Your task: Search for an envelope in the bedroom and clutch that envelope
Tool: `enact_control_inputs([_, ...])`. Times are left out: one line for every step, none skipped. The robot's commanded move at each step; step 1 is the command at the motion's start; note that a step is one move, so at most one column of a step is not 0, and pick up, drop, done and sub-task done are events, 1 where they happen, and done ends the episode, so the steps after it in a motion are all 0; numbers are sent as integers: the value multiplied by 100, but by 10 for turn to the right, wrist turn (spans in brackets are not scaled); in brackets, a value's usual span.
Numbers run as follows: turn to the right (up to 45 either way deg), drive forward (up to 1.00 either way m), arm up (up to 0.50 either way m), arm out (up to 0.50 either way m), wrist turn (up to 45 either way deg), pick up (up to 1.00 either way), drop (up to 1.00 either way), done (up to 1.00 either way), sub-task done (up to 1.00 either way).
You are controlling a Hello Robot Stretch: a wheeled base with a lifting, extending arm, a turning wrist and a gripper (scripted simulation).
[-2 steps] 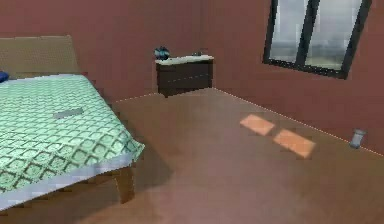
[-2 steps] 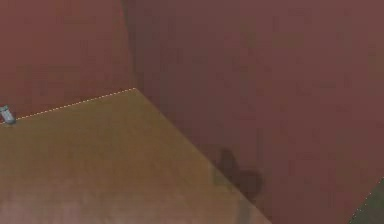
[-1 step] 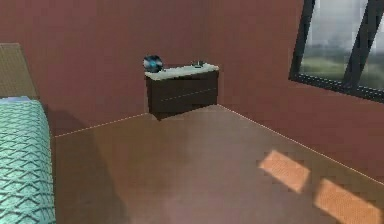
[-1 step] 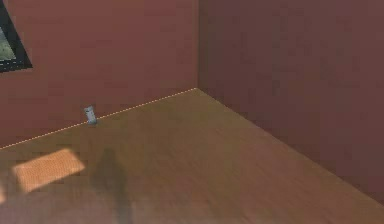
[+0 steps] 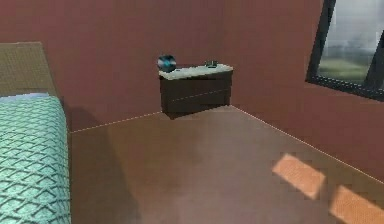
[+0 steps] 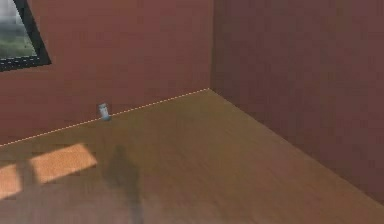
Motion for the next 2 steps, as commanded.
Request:
enact_control_inputs([0,35,0,0,0,0,0,0,0])
enact_control_inputs([-450,0,0,0,0,0,0,0,0])
